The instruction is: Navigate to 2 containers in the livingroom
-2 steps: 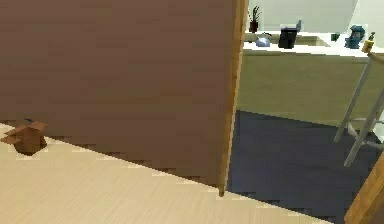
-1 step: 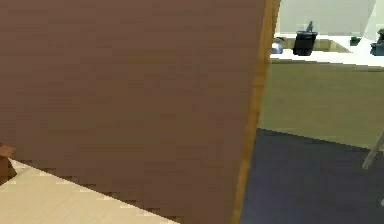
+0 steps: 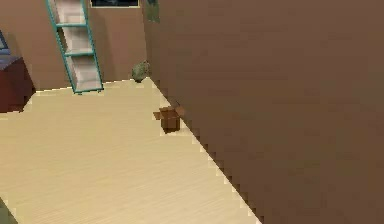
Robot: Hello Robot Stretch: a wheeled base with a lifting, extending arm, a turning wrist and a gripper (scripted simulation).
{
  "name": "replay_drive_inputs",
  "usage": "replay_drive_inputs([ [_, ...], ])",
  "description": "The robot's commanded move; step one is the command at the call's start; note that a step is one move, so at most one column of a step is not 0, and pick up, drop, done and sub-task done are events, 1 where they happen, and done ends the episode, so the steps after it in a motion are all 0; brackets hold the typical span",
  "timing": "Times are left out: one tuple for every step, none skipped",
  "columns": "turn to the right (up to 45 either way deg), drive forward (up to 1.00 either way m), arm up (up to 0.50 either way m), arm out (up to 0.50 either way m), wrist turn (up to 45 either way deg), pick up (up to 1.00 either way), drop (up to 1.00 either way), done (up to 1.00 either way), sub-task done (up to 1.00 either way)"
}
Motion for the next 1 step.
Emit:
replay_drive_inputs([
  [-24.0,0.00,0.00,0.00,0.0,0.00,0.00,0.00,0.00],
])
